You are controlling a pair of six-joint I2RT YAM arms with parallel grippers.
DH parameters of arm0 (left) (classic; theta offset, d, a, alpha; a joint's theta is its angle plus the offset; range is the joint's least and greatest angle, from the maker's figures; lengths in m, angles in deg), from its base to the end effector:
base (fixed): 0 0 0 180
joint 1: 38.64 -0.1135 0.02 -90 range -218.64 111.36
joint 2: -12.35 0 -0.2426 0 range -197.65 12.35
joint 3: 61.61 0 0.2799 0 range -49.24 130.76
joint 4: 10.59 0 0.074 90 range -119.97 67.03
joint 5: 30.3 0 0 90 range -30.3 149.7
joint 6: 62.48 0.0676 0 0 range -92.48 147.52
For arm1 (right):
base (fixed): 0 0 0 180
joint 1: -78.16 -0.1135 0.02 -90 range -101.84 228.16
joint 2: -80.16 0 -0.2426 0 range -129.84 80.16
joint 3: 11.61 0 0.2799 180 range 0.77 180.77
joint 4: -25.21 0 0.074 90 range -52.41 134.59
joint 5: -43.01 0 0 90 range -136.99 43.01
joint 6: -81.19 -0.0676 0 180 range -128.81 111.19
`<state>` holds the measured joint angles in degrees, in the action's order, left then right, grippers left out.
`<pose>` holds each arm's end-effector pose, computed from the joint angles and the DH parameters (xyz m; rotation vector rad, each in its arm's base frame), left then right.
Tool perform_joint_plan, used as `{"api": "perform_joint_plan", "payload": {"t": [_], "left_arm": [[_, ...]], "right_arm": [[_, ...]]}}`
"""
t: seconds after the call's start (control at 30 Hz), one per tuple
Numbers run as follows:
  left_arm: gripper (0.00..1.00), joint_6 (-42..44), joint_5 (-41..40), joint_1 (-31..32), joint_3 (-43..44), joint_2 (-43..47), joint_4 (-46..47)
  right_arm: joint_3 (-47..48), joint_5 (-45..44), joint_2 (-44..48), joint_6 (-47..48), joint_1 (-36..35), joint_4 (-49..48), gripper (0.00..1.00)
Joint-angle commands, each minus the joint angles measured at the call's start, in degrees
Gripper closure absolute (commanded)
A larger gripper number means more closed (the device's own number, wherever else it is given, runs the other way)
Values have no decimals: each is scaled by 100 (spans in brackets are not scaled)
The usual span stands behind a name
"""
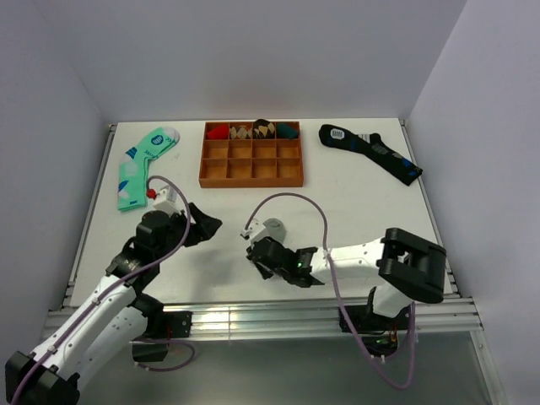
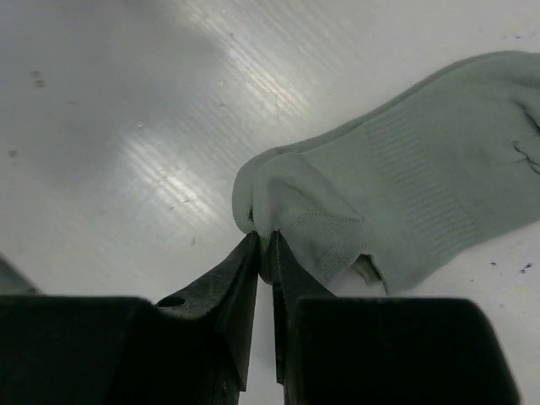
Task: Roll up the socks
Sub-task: Roll the sock at the center of the board.
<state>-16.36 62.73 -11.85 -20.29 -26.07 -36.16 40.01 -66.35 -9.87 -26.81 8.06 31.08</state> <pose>0.2127 -0.1114 0.2239 -0.2711 2.0496 -0.8409 0.1362 0.3103 0.0860 -0.8675 2.1541 0.3950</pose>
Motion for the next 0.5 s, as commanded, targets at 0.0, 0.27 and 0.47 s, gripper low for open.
{"api": "perform_joint_plan", "payload": {"t": [0.0, 0.27, 0.47], "left_arm": [[26, -402, 102, 168, -712, 229, 1265], [34, -262, -162, 740, -2103, 985, 3357], [43, 63, -170, 1047, -2447, 757, 3920]], "right_arm": [[-154, 1204, 513, -256, 304, 114, 82], [-22, 3207, 322, -494, 1209, 606, 83], [-48, 4104, 74, -757, 1526, 668, 83]]}}
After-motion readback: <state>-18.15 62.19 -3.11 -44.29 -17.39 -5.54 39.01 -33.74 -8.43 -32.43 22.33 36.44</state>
